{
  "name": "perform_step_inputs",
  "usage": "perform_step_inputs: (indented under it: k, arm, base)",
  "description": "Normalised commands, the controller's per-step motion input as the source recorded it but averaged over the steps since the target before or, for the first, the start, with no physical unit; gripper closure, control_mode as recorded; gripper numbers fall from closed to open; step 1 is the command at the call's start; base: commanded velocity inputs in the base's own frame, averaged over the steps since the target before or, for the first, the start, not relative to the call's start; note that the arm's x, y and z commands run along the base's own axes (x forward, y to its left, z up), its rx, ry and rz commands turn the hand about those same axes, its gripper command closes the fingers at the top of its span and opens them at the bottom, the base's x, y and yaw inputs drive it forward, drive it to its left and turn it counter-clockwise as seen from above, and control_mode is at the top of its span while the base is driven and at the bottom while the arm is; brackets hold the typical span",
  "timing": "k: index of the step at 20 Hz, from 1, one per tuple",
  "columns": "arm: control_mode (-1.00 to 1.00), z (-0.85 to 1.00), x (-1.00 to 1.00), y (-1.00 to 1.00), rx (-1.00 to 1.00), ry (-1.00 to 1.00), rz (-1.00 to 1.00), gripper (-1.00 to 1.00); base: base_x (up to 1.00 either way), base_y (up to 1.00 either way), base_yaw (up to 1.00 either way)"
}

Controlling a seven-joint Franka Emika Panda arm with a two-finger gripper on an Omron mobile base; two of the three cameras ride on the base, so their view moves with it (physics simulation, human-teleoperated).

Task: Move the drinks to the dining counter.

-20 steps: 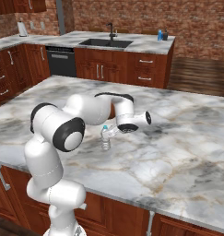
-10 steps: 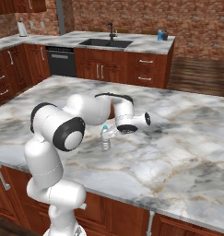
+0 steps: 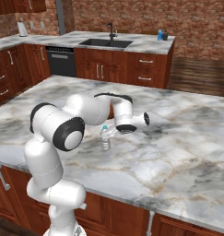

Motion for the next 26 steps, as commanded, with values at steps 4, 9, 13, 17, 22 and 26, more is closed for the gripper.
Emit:
perform_step_inputs:
  k: [4,9,13,17,22,26]
  arm:
    - [-1.00,0.00,0.00,0.09,0.00,0.00,0.00,-1.00]
    - [-1.00,-0.06,0.00,0.09,0.00,0.00,0.00,-1.00]
    - [-1.00,-0.15,0.00,0.07,0.00,0.00,0.00,-1.00]
    - [-1.00,-0.18,0.00,0.05,0.00,0.00,0.00,-1.00]
    - [-1.00,-0.17,0.00,0.06,0.00,0.00,0.00,-1.00]
    - [-1.00,-0.02,0.00,0.01,0.00,0.00,0.00,1.00]
  base:
    - [0.00,0.00,0.00]
    - [0.00,0.00,0.00]
    - [0.00,0.00,0.00]
    - [0.00,0.00,0.00]
    - [0.00,0.00,0.00]
    - [0.00,0.00,0.00]
